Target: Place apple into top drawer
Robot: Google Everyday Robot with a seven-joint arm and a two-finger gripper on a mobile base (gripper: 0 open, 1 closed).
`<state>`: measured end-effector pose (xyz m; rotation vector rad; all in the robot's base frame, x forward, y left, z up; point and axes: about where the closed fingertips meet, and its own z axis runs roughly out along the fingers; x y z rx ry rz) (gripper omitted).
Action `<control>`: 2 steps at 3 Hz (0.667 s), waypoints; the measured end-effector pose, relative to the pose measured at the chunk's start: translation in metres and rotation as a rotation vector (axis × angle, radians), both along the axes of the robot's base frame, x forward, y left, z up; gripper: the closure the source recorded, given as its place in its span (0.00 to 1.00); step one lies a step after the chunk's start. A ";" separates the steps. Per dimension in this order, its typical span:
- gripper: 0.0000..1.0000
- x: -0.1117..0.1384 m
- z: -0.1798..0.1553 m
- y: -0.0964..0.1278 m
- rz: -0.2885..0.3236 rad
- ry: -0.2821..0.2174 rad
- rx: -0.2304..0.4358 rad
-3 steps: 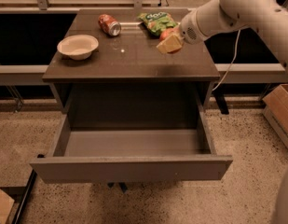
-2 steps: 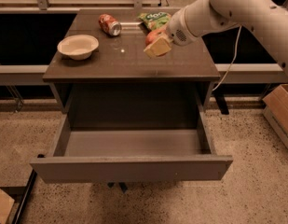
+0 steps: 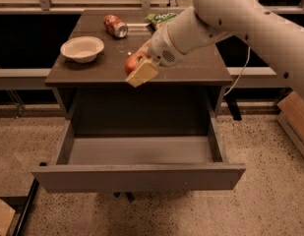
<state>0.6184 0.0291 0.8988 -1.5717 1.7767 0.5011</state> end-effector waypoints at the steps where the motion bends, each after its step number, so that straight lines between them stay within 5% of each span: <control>1: 1.00 -0.026 -0.025 0.024 0.103 0.026 -0.067; 2: 1.00 -0.043 -0.065 0.036 0.146 0.026 -0.148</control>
Offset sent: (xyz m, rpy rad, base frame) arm -0.0568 0.0458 -0.1299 -0.2537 0.0102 0.1621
